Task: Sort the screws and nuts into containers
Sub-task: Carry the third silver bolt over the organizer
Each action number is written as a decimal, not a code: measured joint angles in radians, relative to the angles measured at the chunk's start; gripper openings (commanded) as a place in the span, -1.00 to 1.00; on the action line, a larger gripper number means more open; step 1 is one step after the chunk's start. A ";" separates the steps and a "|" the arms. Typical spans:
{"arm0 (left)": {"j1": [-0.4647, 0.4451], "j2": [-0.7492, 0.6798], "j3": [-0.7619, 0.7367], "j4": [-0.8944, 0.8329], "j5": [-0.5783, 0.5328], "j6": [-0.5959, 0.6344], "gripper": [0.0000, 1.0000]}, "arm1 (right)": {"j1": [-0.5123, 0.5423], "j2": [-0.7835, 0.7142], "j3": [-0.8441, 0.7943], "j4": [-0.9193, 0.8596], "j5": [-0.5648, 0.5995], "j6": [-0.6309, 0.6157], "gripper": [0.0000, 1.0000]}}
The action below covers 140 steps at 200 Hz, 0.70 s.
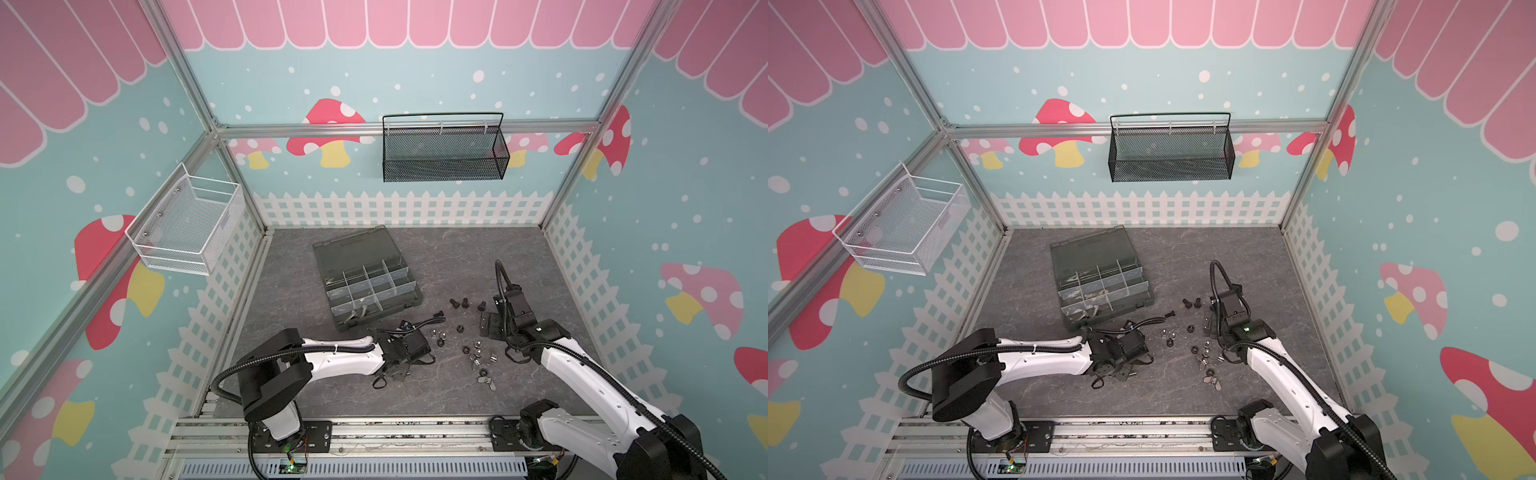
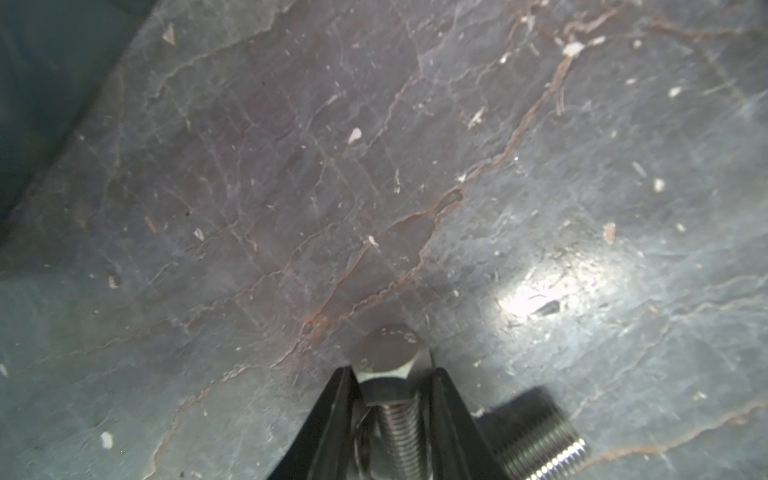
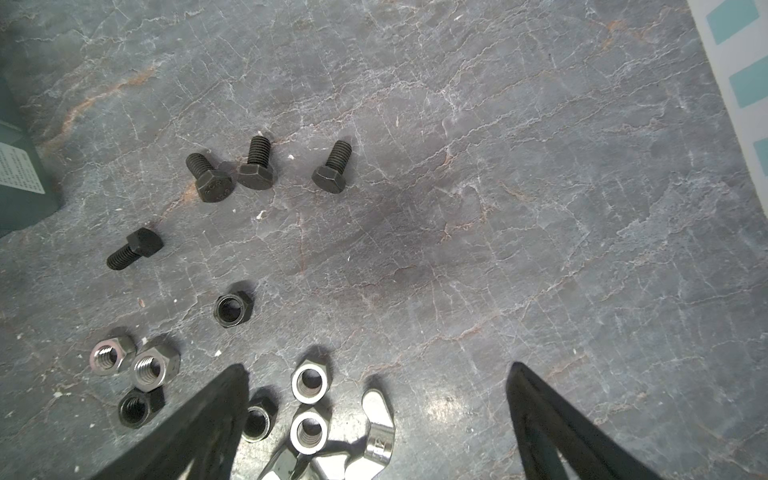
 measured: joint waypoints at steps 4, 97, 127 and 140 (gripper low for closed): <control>0.000 0.000 0.000 0.000 0.002 0.000 -0.33 | 0.000 0.000 0.000 0.000 0.000 0.000 0.96; 0.000 -0.022 -0.019 -0.005 0.045 -0.003 -0.41 | 0.000 0.000 0.000 0.000 0.000 0.000 0.96; 0.000 -0.024 -0.020 -0.010 0.051 -0.002 -0.48 | 0.000 0.000 0.000 0.000 0.000 0.000 0.96; 0.000 -0.023 -0.020 -0.009 0.052 -0.001 -0.51 | 0.000 0.000 0.000 0.000 0.000 0.000 0.96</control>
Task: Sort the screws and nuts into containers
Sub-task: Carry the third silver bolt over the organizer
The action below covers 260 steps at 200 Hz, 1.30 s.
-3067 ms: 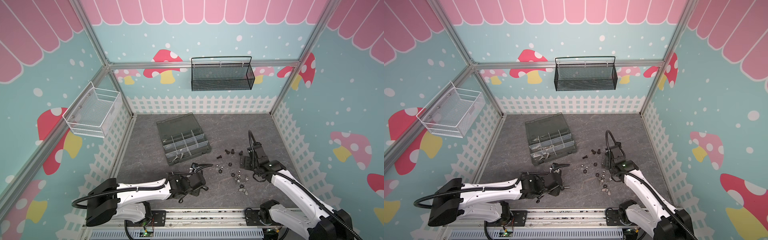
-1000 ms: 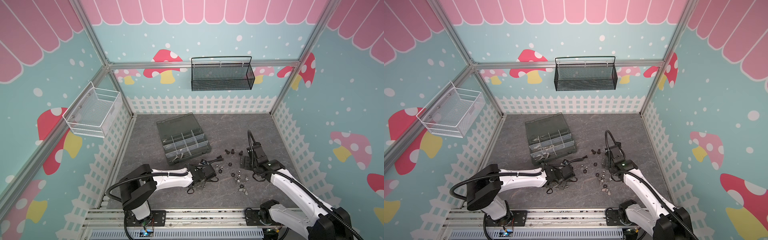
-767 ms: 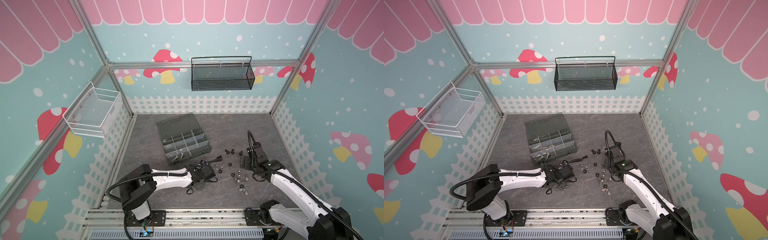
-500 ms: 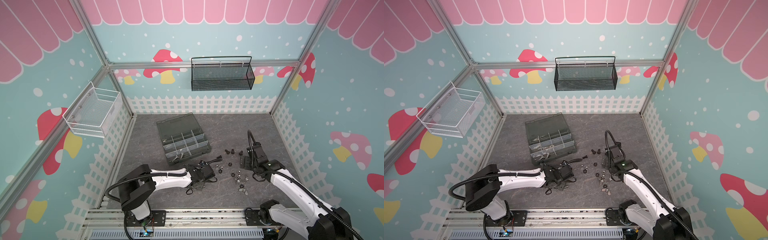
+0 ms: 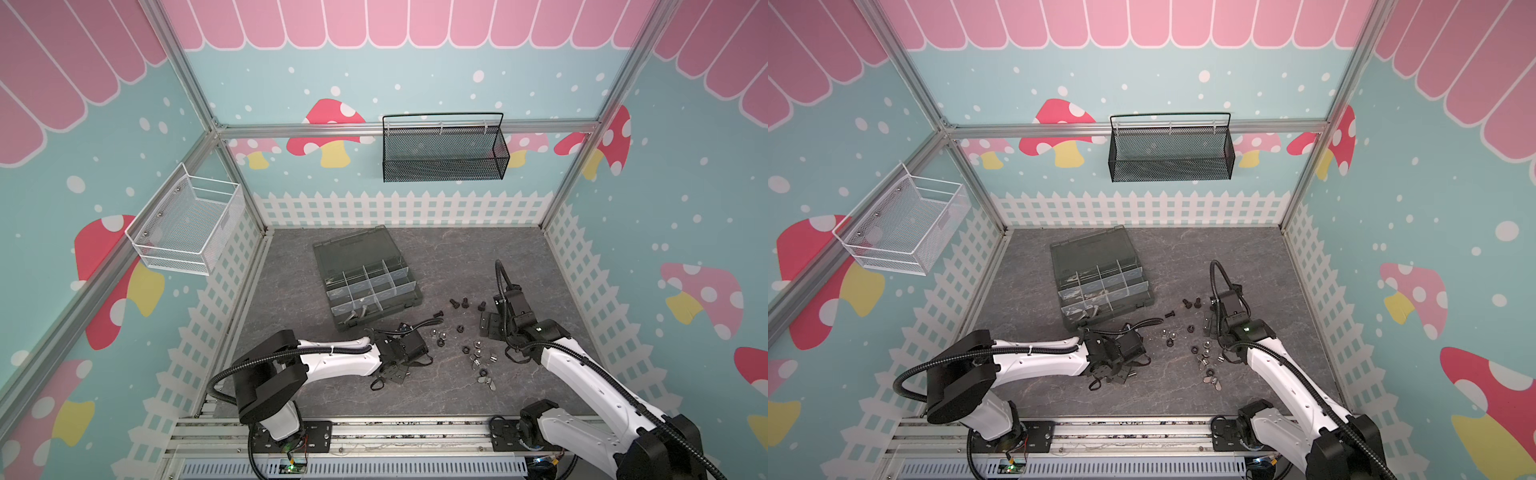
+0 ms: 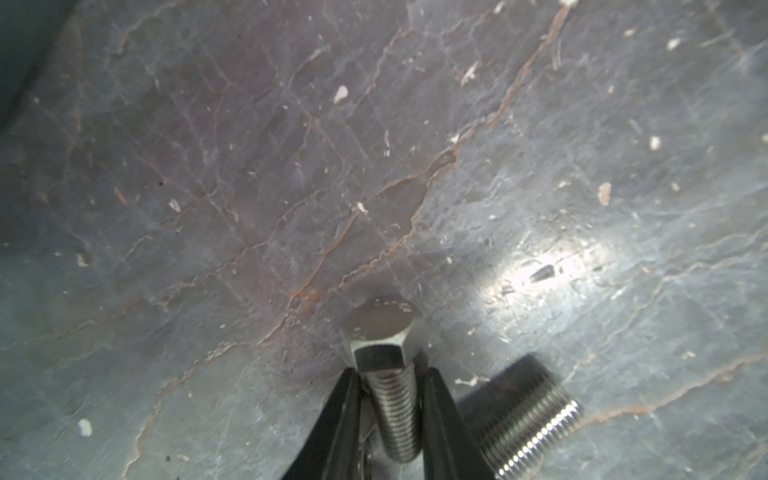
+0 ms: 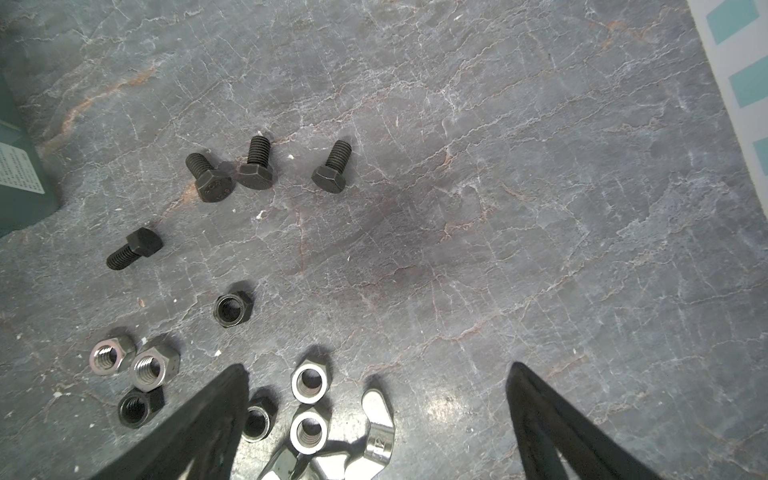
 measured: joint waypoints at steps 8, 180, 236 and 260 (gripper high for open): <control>0.000 0.003 0.000 0.000 0.004 0.002 -0.52 | 0.000 0.000 0.000 0.000 0.000 0.000 0.96; 0.055 0.032 0.067 -0.018 -0.037 0.083 -1.00 | 0.000 -0.013 0.000 0.000 0.000 0.000 0.96; 0.119 0.006 0.138 -0.015 -0.120 0.150 -1.00 | 0.000 -0.019 0.000 0.000 0.000 0.000 0.96; 0.182 -0.024 0.177 -0.011 -0.173 0.209 -1.00 | 0.000 -0.021 0.000 0.000 0.000 0.000 0.96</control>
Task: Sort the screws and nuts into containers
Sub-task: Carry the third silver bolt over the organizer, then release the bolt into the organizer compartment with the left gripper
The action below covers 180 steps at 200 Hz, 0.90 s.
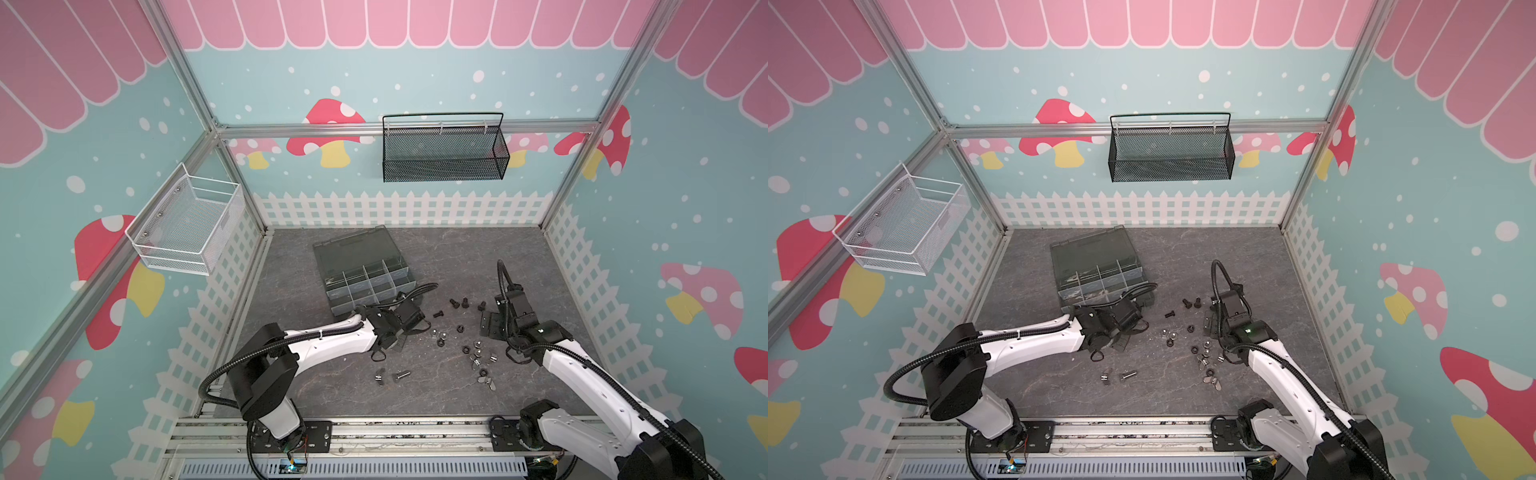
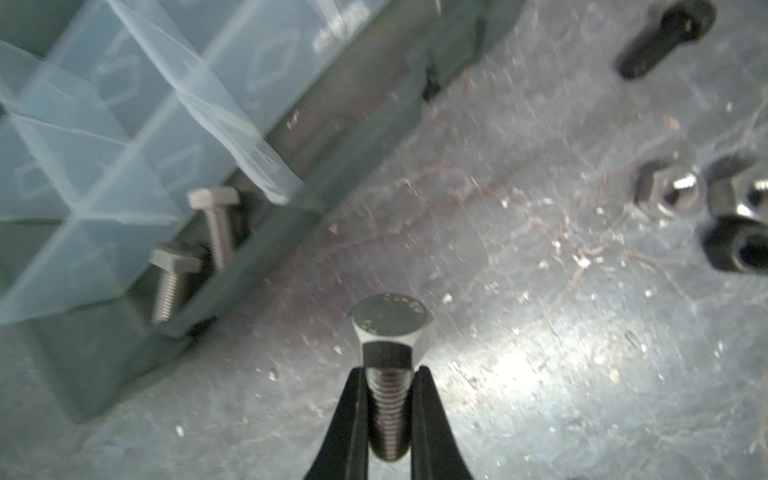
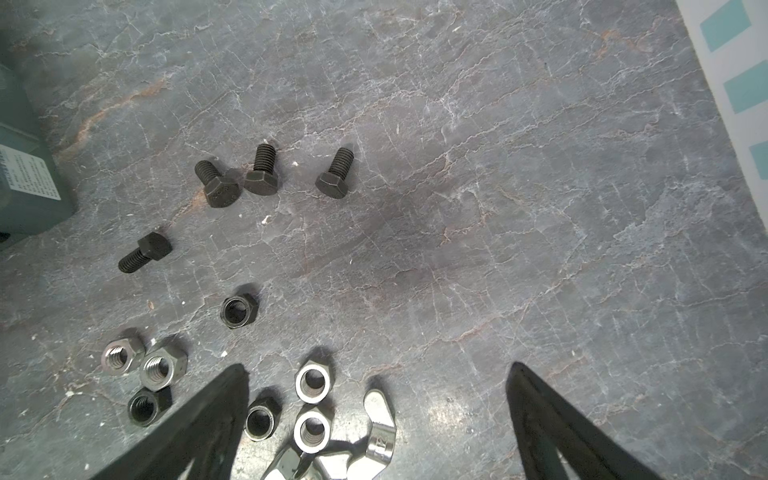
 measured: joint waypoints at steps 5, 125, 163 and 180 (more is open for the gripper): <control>0.016 -0.006 0.011 0.003 -0.008 0.016 -1.00 | 0.000 0.000 0.000 0.000 0.000 0.000 0.96; 0.280 0.074 0.119 0.019 0.037 0.302 -1.00 | 0.000 0.013 0.000 0.000 -0.002 0.004 0.96; 0.281 0.107 0.119 0.015 0.059 0.313 -1.00 | 0.000 0.039 0.008 -0.001 -0.001 0.003 0.96; 0.282 0.121 0.119 0.013 0.060 0.316 -1.00 | 0.000 0.048 0.016 0.000 0.000 0.003 0.96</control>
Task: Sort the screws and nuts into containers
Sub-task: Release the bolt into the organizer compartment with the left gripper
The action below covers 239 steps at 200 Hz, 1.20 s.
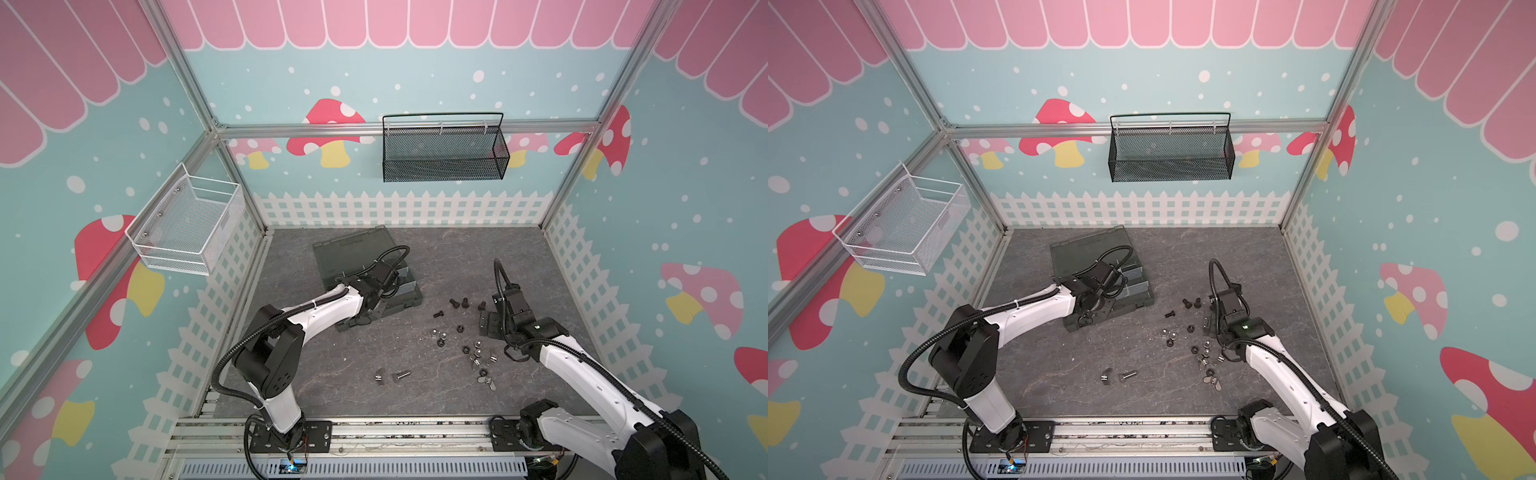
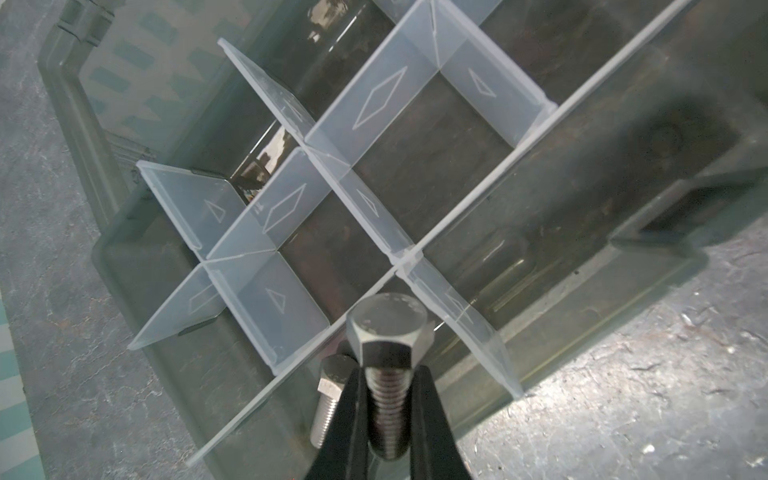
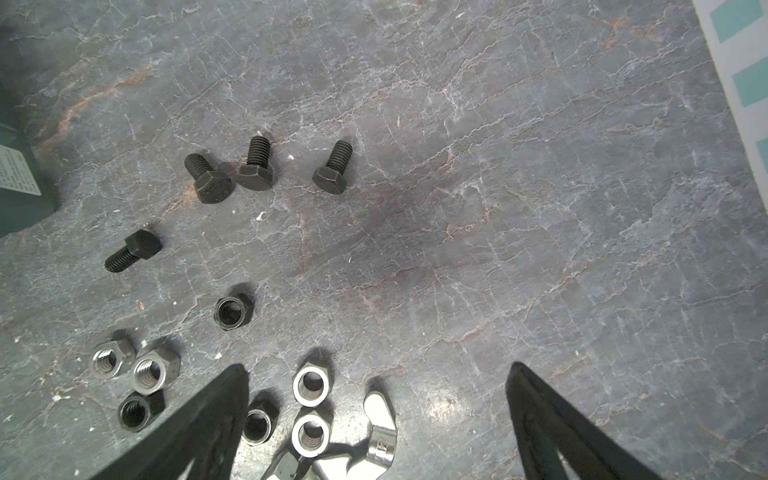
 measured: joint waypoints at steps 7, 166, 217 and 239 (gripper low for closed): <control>0.001 0.005 0.000 -0.003 0.008 0.002 -1.00 | 0.000 0.003 0.002 0.000 0.000 0.000 0.96; 0.020 0.037 0.000 -0.021 0.063 0.038 -0.35 | 0.000 0.008 0.003 -0.001 0.000 0.004 0.96; 0.020 0.019 0.000 -0.026 0.063 0.036 -0.25 | 0.000 0.007 0.003 0.000 0.000 0.005 0.96; 0.020 -0.021 0.000 -0.036 0.063 0.027 -0.21 | 0.000 0.007 0.003 -0.001 0.002 0.005 0.96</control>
